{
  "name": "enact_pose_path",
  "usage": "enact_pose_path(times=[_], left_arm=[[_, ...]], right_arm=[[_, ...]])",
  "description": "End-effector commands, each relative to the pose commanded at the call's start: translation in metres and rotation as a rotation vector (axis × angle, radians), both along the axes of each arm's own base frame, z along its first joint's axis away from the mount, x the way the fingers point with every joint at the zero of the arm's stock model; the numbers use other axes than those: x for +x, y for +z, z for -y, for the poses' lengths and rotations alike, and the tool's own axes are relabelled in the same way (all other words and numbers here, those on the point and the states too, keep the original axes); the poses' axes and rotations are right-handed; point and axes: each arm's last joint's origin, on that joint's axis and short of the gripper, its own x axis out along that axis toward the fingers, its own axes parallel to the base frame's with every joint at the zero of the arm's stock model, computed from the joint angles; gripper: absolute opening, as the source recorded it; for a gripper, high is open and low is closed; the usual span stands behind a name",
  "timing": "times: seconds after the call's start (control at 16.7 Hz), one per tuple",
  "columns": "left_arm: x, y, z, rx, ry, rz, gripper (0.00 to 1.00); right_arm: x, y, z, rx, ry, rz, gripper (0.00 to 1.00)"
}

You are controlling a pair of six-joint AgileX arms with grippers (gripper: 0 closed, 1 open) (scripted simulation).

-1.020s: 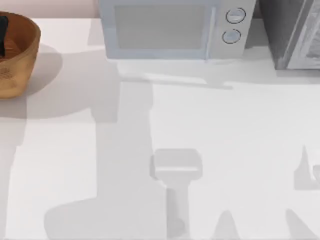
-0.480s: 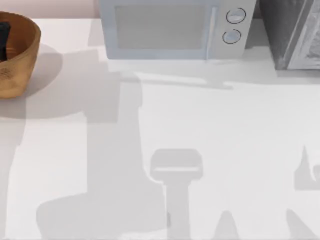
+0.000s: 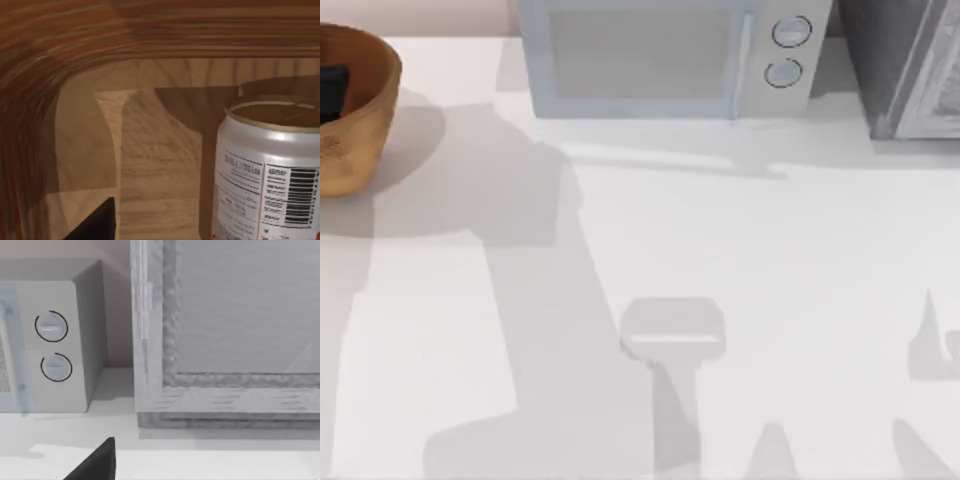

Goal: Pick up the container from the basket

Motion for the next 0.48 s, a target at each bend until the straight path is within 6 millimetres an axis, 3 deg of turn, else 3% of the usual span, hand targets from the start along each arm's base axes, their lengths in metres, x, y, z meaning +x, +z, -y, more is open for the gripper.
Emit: enact_pose_path(times=[0.18, 0.48], left_arm=[[-0.0004, -0.0135, 0.0010, 0.001, 0.000, 0.007, 1.00], [-0.0004, -0.0152, 0.0011, 0.002, 0.000, 0.009, 1.00]], right_arm=[[0.0000, 0.0000, 0.0000, 0.000, 0.000, 0.000, 1.00], [0.0000, 0.0000, 0.0000, 0.000, 0.000, 0.000, 1.00]])
